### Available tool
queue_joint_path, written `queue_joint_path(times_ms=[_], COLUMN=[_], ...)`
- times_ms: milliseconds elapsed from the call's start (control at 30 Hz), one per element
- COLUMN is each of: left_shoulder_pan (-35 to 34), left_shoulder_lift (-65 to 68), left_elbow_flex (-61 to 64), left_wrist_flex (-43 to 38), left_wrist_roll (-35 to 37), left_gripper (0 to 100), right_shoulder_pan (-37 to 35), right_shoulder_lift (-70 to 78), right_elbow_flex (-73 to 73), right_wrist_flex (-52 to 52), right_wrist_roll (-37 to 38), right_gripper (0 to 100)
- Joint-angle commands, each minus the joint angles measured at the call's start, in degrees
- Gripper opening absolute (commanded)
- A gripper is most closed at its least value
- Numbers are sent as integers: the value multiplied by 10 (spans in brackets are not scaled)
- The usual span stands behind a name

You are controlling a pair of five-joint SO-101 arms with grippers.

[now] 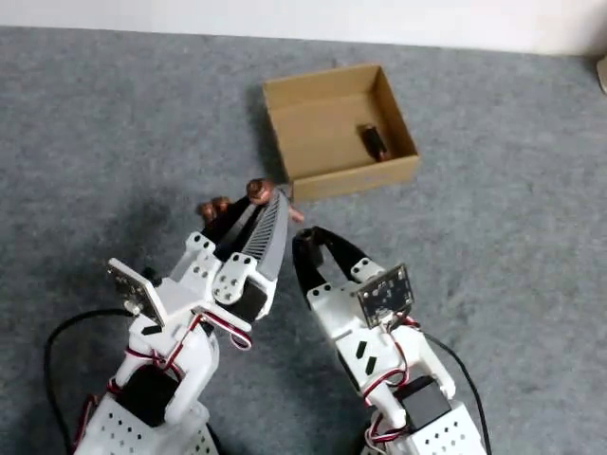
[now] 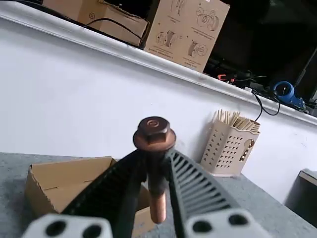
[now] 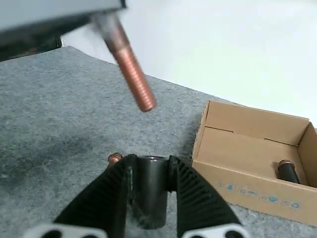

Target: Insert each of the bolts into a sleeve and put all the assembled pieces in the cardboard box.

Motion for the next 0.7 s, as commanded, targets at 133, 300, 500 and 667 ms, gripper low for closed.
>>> queue_joint_path(times_ms=[133,300,500,667], left_shoulder_pan=[-8,-6,-8,-8], left_shoulder_lift=[-1,1,124,282], left_elbow_flex=[-15,-46,-103,-177], left_wrist_flex=[51,103,105,106], left_wrist_roll=[41,44,45,83], left_gripper=[7,7,7,7], right_shoulder_pan=[-7,-7,-7,-7], right_shoulder_lift=[-8,-8,-8,-8], right_elbow_flex=[-2,-2,-2,-1], right_wrist_flex=[0,0,0,0], right_wrist_roll=[5,5,5,5], right_gripper=[4,4,4,4])
